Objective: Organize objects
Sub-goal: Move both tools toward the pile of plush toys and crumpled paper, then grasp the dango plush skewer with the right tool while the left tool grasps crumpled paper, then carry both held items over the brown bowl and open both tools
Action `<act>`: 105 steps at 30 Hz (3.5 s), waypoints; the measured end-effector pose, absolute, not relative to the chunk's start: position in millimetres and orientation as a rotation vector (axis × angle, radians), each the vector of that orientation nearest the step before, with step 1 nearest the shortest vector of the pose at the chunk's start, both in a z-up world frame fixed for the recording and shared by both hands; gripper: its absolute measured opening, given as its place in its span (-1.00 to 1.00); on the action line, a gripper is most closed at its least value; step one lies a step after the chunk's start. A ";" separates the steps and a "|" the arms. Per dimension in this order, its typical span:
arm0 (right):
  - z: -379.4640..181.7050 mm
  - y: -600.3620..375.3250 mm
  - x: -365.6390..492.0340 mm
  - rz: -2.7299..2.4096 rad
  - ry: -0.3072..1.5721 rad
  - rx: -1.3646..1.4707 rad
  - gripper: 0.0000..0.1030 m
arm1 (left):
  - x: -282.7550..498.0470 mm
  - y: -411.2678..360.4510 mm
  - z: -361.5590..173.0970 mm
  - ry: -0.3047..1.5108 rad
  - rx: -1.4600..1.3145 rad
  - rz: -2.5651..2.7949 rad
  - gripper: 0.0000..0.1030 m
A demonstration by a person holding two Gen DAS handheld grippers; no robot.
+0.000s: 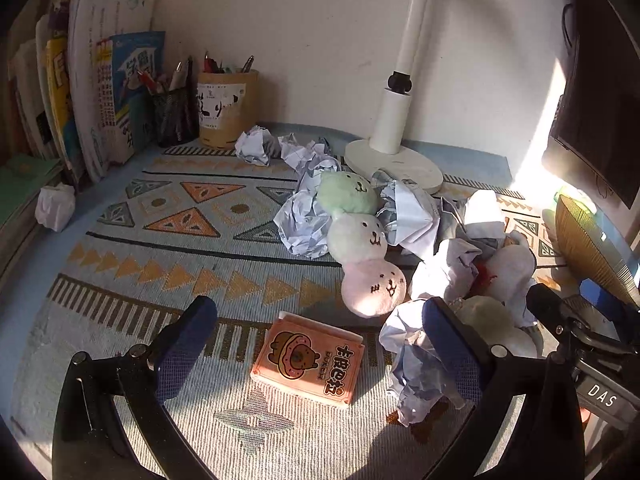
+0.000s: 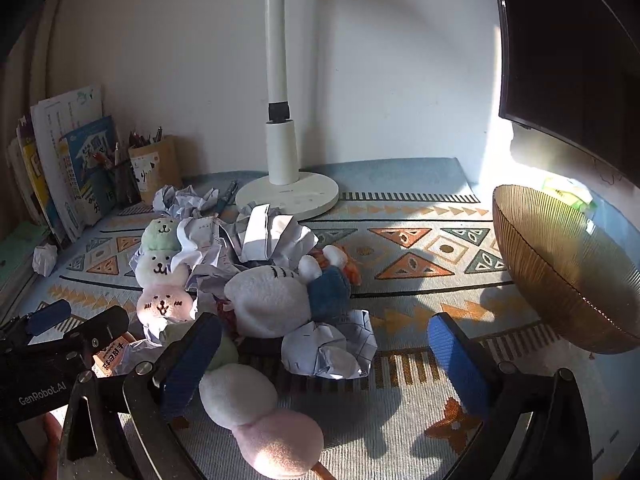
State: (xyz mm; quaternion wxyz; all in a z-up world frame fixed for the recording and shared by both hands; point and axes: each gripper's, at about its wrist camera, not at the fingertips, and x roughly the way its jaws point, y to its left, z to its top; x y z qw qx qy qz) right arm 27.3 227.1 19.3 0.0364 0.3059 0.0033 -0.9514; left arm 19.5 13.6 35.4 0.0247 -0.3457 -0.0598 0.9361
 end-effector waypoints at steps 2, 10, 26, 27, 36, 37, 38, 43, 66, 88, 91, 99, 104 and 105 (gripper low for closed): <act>19.7 227.9 27.4 -2.919 -0.002 0.938 1.00 | 20.2 14.8 35.9 -0.177 -1.062 2.894 0.99; 21.0 231.0 27.4 -2.910 -0.053 0.938 1.00 | 22.0 17.5 37.0 -0.151 -1.050 2.895 0.99; 22.6 234.3 67.2 -2.579 -0.025 1.072 0.49 | 64.9 48.8 49.1 0.115 -0.949 2.583 0.99; 18.3 235.0 68.0 -2.543 -0.026 1.093 0.44 | 61.8 53.9 47.0 0.135 -0.956 2.552 0.99; -7.3 231.2 35.3 -2.400 -0.122 1.224 0.06 | 28.1 59.0 23.3 0.117 -1.118 2.428 0.63; -6.7 228.5 34.1 -2.390 -0.119 1.219 0.02 | 27.9 57.7 22.1 0.107 -1.121 2.436 0.47; -5.1 227.4 35.0 -2.395 -0.110 1.206 -0.03 | 28.6 57.3 23.3 0.106 -1.109 2.447 0.35; -1.8 232.8 45.9 -2.422 -0.090 1.195 -0.19 | 26.7 61.1 19.5 0.115 -1.144 2.435 -0.25; -0.5 266.1 107.7 -2.509 0.033 1.246 0.47 | 66.2 78.6 25.9 0.048 -1.102 2.374 -0.25; 118.4 444.2 104.8 -3.250 -0.412 0.855 -0.04 | 22.1 263.7 133.4 0.154 -0.800 2.289 -0.25; 110.9 461.8 90.4 -3.271 -0.455 0.904 -0.04 | 7.6 298.1 125.2 0.175 -0.804 2.259 -0.25; 89.4 489.4 70.1 -3.260 -0.555 0.994 0.18 | -24.0 327.7 106.1 0.122 -0.852 2.248 0.65; 87.0 487.5 75.2 -3.247 -0.551 0.984 0.18 | -19.8 313.7 104.7 0.111 -0.867 2.244 0.67; 88.0 483.6 77.1 -3.243 -0.545 0.977 0.18 | -14.9 308.5 107.0 0.107 -0.860 2.250 0.67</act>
